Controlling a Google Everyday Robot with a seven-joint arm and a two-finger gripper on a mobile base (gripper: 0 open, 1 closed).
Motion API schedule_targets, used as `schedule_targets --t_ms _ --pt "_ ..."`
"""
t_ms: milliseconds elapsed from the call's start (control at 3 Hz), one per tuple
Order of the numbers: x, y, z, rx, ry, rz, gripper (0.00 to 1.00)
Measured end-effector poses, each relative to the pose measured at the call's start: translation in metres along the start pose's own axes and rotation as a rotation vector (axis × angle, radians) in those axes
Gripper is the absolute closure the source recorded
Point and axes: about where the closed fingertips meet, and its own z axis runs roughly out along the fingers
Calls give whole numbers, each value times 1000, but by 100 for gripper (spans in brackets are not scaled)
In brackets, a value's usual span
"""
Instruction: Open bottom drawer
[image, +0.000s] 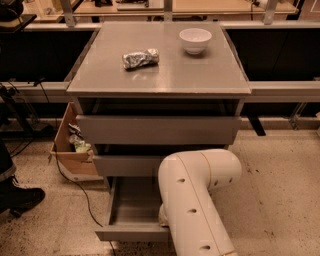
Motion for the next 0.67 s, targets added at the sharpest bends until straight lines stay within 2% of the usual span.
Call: schedule_targets --t_ms 667 --pt "3 20 -21 -70 59 -8 100"
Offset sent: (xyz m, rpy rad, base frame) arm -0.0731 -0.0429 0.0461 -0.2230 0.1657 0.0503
